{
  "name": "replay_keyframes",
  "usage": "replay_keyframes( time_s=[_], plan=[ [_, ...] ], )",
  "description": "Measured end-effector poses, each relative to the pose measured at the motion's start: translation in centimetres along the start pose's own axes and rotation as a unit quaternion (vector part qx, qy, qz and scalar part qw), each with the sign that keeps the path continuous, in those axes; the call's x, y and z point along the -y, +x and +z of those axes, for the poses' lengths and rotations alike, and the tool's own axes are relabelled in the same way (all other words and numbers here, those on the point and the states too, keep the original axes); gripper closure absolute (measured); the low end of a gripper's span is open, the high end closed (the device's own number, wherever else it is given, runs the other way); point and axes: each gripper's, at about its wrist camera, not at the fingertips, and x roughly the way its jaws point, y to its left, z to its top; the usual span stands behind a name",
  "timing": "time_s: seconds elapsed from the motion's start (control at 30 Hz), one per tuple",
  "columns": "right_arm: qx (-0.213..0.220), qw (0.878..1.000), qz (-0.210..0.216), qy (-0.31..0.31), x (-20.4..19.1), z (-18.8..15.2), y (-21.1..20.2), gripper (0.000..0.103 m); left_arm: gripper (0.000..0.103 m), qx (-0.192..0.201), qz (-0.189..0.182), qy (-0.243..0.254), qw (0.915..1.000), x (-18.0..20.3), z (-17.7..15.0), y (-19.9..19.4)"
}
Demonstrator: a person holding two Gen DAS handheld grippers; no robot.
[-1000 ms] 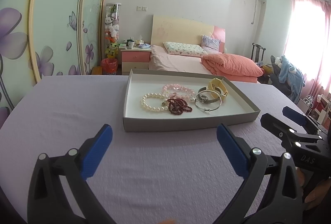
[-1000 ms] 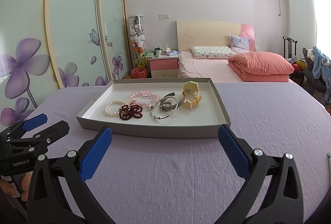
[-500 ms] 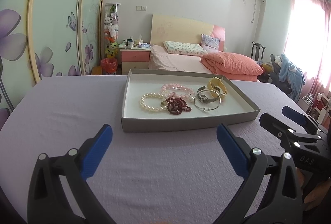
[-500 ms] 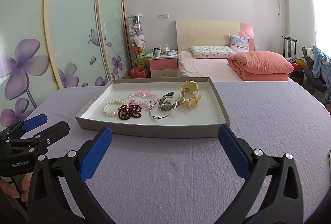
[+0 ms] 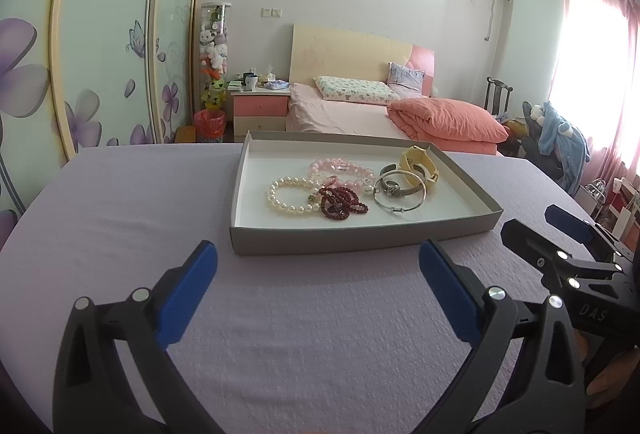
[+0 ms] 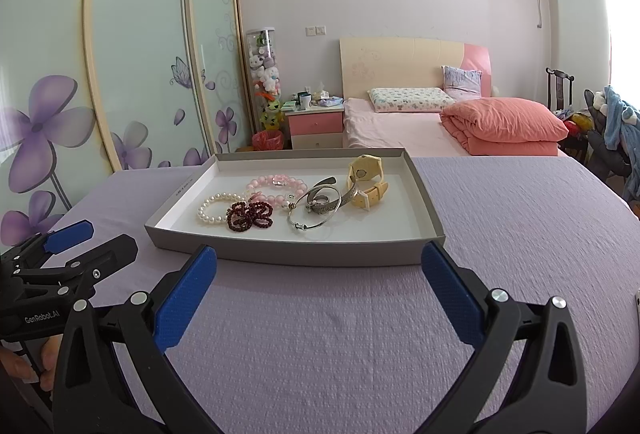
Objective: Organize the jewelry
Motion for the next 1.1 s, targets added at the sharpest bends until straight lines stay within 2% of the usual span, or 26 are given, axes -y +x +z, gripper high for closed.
replay_keyframes(
  time_s=[0.63, 1.1],
  plan=[
    [-0.004, 1.000, 0.000, -0.001, 0.17, -0.32, 0.21, 0.001, 0.003, 0.002, 0.010, -0.001, 0.9999, -0.08, -0.32, 0.17],
    [-0.004, 1.000, 0.001, -0.001, 0.27, -0.46, 0.13, 0.001, 0.003, -0.004, 0.000, -0.001, 1.0000, -0.15, 0.04, 0.10]
  ],
)
